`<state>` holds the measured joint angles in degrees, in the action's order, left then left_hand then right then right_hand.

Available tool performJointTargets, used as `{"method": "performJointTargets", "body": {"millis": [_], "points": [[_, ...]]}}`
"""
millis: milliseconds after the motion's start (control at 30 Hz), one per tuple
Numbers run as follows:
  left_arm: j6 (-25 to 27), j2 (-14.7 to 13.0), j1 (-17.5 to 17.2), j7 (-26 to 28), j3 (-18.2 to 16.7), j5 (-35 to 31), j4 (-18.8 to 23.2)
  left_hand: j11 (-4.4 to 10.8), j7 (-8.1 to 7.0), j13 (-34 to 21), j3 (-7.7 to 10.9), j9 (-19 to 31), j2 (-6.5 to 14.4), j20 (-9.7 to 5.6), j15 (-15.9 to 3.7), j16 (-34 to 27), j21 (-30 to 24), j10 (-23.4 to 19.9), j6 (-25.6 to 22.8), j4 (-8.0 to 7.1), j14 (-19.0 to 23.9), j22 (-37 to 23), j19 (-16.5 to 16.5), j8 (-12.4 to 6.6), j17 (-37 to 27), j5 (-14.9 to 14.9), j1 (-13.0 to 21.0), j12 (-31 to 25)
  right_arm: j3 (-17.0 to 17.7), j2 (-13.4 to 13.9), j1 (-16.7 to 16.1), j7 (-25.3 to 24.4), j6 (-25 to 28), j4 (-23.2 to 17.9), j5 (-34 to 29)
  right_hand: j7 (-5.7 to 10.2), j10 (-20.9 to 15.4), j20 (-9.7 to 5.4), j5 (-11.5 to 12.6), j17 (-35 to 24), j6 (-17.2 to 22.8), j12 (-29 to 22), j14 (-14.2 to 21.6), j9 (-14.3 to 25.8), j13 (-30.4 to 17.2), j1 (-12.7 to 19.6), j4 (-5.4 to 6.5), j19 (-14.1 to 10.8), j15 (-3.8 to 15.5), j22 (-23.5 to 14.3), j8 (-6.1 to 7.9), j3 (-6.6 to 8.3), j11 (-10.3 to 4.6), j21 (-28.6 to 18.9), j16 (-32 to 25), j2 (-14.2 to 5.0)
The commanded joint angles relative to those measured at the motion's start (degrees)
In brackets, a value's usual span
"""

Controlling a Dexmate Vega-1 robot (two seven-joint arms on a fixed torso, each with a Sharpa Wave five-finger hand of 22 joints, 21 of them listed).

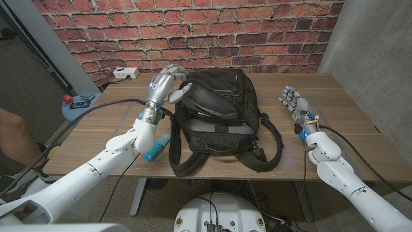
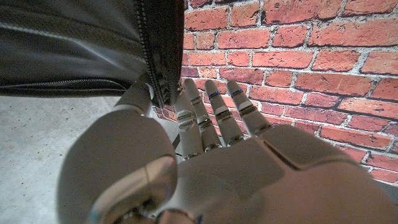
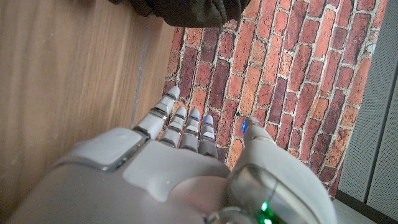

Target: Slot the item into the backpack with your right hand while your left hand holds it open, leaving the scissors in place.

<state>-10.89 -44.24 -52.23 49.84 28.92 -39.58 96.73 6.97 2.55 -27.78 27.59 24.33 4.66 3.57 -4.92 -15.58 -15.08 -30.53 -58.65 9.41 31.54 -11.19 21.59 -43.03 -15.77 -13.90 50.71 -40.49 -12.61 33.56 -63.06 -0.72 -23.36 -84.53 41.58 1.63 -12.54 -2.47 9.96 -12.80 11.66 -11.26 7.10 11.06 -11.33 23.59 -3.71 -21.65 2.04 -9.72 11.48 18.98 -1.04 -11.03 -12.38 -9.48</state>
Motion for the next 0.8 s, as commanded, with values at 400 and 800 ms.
{"method": "performJointTargets", "body": {"millis": [400,800], "points": [[-1.02,2.72,3.64,-4.56,-1.17,5.15,-2.58,0.1,0.45,-0.56,0.6,0.48,2.28,-0.16,-0.04,0.0,-0.26,-0.8,-0.22,0.09,0.81,0.05,-0.14,-0.78,-0.48,0.3,2.96,-0.74,0.13,4.56,-1.12,-4.27,4.28,-4.23,-4.78,-0.35,-0.21,-2.59,0.43,0.43,0.44,-0.27,0.36,0.07,-0.17,1.45,-1.29,-0.64,2.03,-0.08,-0.03,0.57,-0.1,-0.14,-0.2,0.28],[-1.2,3.43,4.91,-6.47,-1.35,7.33,-3.78,0.25,0.47,-0.83,0.69,0.51,2.25,-0.14,-0.09,0.1,-0.2,-0.82,-0.2,0.01,0.94,0.05,-0.23,-1.0,-0.71,0.27,2.95,-0.94,0.33,6.76,-1.6,-6.71,6.72,-5.86,-7.62,-0.63,-1.39,-2.77,0.54,0.92,1.23,-0.72,0.86,0.07,-0.25,3.1,-2.85,-1.08,2.14,-0.06,0.26,1.04,0.04,-0.26,-0.09,0.79]]}}
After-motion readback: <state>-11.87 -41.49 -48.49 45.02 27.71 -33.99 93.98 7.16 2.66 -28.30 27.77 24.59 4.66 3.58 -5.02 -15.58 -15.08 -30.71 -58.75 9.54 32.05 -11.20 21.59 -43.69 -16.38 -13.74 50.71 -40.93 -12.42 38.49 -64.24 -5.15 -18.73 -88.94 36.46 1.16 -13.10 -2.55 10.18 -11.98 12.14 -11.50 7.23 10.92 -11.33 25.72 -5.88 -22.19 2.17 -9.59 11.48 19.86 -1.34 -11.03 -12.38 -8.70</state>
